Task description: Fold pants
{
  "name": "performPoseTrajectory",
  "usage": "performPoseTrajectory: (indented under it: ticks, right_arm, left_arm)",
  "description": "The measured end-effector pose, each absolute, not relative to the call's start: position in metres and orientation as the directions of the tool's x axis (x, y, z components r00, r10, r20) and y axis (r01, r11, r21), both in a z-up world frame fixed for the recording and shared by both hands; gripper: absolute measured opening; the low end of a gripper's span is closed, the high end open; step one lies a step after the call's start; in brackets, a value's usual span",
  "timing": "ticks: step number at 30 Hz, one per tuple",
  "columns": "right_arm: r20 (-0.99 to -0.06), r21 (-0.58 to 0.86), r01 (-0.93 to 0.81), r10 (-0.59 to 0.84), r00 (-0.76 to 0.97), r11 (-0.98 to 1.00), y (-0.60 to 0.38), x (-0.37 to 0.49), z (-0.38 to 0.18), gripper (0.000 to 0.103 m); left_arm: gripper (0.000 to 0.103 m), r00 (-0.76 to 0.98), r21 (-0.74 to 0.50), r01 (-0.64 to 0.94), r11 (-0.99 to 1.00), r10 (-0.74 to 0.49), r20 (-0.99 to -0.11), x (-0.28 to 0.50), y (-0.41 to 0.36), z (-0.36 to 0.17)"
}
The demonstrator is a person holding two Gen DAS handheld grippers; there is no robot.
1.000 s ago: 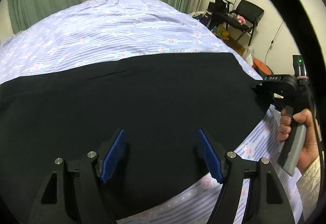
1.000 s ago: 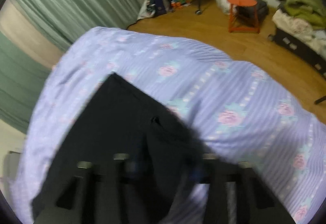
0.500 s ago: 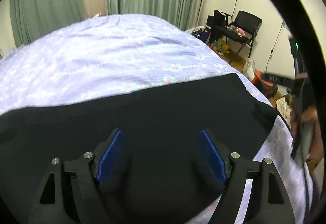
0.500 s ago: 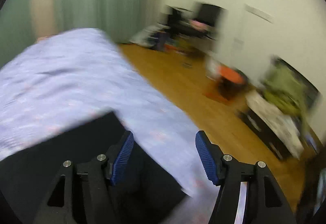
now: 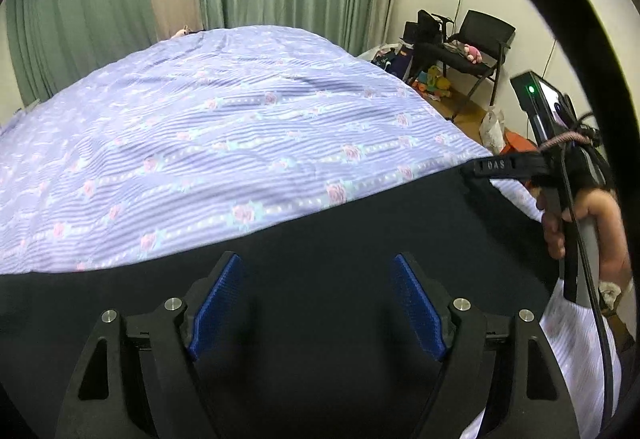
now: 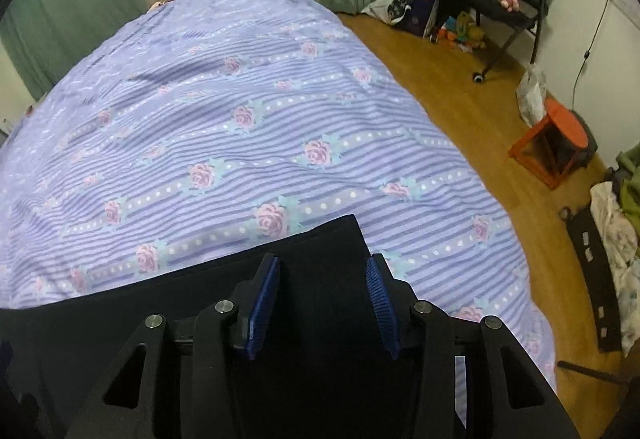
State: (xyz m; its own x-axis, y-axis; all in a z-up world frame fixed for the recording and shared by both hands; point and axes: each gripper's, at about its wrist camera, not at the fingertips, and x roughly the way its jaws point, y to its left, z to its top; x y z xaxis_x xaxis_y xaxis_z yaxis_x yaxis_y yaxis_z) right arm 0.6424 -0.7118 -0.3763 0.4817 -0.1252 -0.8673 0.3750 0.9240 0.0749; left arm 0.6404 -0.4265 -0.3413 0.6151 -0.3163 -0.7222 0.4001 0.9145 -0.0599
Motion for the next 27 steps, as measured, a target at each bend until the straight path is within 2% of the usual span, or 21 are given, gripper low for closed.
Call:
performPoseTrajectory:
  ticks: [2,3,4,9,11,12,13,16,20,22,24,27]
  right_arm:
    - [-0.874,0.078,0.382,-0.121,0.470,0.921,-0.714,0.642,-0.378,0.023]
    - [-0.877,0.101,0.373,-0.094,0.471,0.922,-0.717,0.643,-0.379,0.005]
    - [-0.880,0.136,0.362,-0.055,0.472,0.922,-0.718,0.643,-0.379,0.003]
    - [-0.854,0.048,0.327,-0.131,0.504,0.944,-0.709,0.643,-0.366,0.003]
    - [-0.844,0.051,0.341,-0.142,0.517,0.939,-0.712,0.642,-0.363,0.028]
    - [-0.849,0.070,0.342,-0.124,0.514,0.937,-0.714,0.643,-0.364,0.049]
    - [-0.851,0.073,0.348,-0.124,0.511,0.935,-0.716,0.644,-0.365,0.050]
    - [-0.860,0.055,0.343,-0.130,0.493,0.938,-0.717,0.652,-0.371,0.050]
    - [-0.880,0.123,0.353,-0.062,0.471,0.927,-0.724,0.660,-0.383,0.046]
    - [-0.883,0.127,0.355,-0.057,0.465,0.926,-0.725,0.659,-0.385,0.033]
    - [-0.876,0.123,0.340,-0.059,0.479,0.932,-0.723,0.656,-0.380,0.026]
    - [-0.861,0.099,0.326,-0.083,0.501,0.940,-0.718,0.651,-0.370,0.024]
  left_arm:
    - [0.078,0.618,-0.058,0.401,0.914,-0.317,-0.719,0.644,-0.429,-0.340]
    - [0.078,0.620,-0.056,0.400,0.915,-0.315,-0.718,0.644,-0.429,-0.341]
    - [0.078,0.619,-0.058,0.400,0.915,-0.316,-0.719,0.643,-0.426,-0.342]
    - [0.078,0.602,-0.082,0.424,0.902,-0.348,-0.719,0.634,-0.429,-0.344]
    - [0.078,0.605,-0.078,0.433,0.898,-0.354,-0.713,0.632,-0.430,-0.343]
    - [0.078,0.608,-0.075,0.438,0.896,-0.357,-0.709,0.631,-0.431,-0.343]
    - [0.078,0.611,-0.072,0.438,0.896,-0.355,-0.707,0.630,-0.432,-0.343]
    - [0.078,0.607,-0.070,0.435,0.898,-0.350,-0.714,0.633,-0.433,-0.344]
    - [0.078,0.610,-0.067,0.428,0.901,-0.343,-0.715,0.635,-0.430,-0.345]
    - [0.078,0.615,-0.066,0.422,0.904,-0.339,-0.712,0.637,-0.430,-0.343]
    - [0.078,0.615,-0.076,0.419,0.905,-0.344,-0.710,0.637,-0.428,-0.342]
    - [0.078,0.614,-0.083,0.420,0.904,-0.350,-0.708,0.636,-0.428,-0.342]
